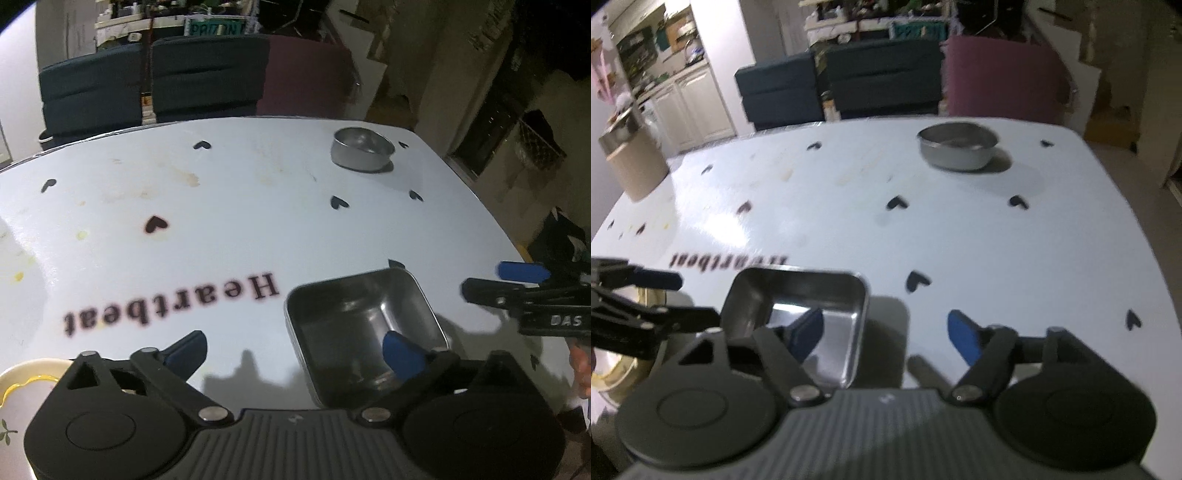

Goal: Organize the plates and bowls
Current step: 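Open both grippers and lift them off the tray rim, then move both grippers to the rim of the round steel bowl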

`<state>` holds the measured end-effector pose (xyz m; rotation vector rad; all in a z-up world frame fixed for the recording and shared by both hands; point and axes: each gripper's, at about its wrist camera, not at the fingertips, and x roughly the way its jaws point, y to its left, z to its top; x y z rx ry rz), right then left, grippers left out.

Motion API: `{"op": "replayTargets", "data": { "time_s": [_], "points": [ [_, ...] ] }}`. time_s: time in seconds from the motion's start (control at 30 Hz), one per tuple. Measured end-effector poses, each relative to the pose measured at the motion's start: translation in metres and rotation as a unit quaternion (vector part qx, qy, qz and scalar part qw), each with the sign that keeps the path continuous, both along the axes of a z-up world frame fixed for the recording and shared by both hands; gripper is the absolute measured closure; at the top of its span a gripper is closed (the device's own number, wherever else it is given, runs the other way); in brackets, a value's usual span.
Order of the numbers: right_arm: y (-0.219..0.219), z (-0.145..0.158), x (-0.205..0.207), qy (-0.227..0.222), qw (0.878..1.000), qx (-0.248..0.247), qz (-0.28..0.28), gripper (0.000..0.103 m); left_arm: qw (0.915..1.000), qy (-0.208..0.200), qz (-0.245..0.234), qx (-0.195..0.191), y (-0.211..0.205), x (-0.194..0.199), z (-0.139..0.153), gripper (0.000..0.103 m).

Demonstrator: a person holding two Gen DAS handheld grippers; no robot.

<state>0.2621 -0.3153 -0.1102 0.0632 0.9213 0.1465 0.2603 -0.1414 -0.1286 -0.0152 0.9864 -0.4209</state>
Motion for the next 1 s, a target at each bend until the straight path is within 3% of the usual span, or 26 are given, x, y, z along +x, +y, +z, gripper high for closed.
{"op": "replayTargets", "data": {
  "time_s": [0.13,0.17,0.47,0.57,0.83,1.0],
  "points": [
    [-0.011,0.003,0.001,-0.023,0.999,0.001,-0.024,0.001,0.9998,-0.014,0.013,0.004,0.000,0.004,0.001,0.000],
    [-0.013,0.003,0.003,-0.029,0.999,-0.001,-0.030,0.000,0.9998,-0.016,0.015,0.004,-0.001,0.005,0.001,0.000],
    [-0.034,0.000,0.021,-0.077,0.993,-0.003,-0.091,0.000,0.9988,-0.040,0.014,-0.026,-0.017,0.008,0.011,0.000],
    [-0.041,-0.002,0.024,-0.134,0.985,-0.004,-0.108,0.000,0.9977,-0.049,0.019,-0.043,-0.025,0.009,0.014,0.000],
    [-0.072,-0.013,0.058,-0.131,0.980,0.015,-0.150,0.000,0.9941,-0.071,0.034,-0.074,-0.059,0.022,0.022,0.000],
    [-0.096,-0.018,0.077,-0.141,0.970,0.038,-0.197,0.000,0.9946,-0.055,0.037,-0.081,-0.085,0.043,0.019,0.000]
  ]
}}
